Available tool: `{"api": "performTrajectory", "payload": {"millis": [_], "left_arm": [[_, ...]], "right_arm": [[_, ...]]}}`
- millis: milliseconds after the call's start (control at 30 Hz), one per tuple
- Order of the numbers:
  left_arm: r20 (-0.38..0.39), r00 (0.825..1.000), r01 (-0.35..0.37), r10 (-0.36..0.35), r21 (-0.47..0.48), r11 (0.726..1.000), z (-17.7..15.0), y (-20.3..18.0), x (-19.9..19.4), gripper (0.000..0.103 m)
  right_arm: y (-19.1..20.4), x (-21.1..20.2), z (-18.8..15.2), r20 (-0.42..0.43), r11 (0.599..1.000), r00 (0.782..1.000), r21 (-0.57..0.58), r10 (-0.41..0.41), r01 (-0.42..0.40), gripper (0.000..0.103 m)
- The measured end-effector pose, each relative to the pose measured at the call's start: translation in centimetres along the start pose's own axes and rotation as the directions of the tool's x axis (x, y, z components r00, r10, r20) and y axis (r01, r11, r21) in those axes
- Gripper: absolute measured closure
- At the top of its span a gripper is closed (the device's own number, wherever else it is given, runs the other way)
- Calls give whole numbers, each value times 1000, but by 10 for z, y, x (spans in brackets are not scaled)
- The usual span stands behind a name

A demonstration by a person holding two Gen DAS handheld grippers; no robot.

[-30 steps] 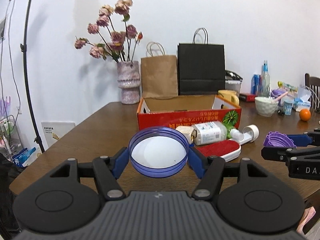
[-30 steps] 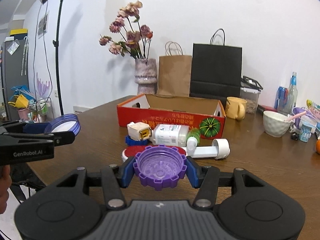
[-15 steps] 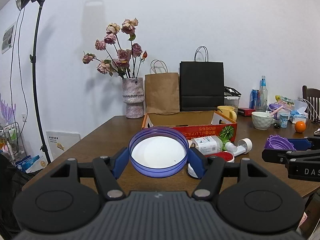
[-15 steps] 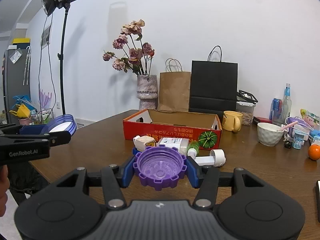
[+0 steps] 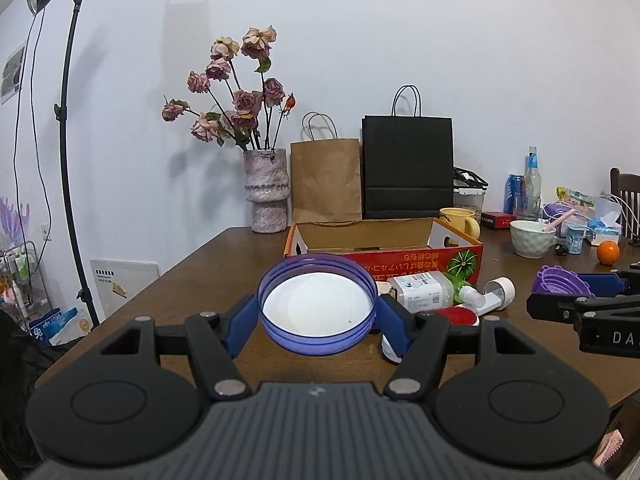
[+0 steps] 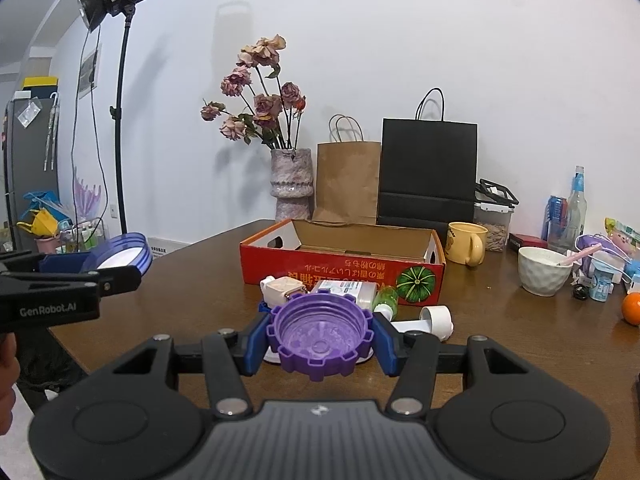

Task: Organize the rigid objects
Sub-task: 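Carry the purple cap and blue-rimmed lid over the cardboard box with both tools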

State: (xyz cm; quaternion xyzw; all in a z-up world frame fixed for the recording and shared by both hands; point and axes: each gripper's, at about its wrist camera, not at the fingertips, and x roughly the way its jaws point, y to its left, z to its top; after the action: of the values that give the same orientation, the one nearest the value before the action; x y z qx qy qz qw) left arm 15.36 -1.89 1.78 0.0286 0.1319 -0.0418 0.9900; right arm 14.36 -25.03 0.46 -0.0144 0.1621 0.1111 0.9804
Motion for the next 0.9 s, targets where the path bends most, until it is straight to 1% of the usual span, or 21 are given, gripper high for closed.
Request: {"api": "performTrajectory", "payload": {"millis": [200,433,900], "left_arm": [[-16,1000,-5,5,-1,1000,4,3,23,37],[-35,999,-20,20,-1,1000,9,6,60,37],[-18,1000,-23,22,-10,1000,30,5,120,37]], "right_arm": [[-5,21,6,-14,1000,1000,1,-7,7,50],[-14,53,16,-34,1000,999,-1,-17,17,50],[-32,118,37,-53,1000,998,5,-29,30,50]]}}
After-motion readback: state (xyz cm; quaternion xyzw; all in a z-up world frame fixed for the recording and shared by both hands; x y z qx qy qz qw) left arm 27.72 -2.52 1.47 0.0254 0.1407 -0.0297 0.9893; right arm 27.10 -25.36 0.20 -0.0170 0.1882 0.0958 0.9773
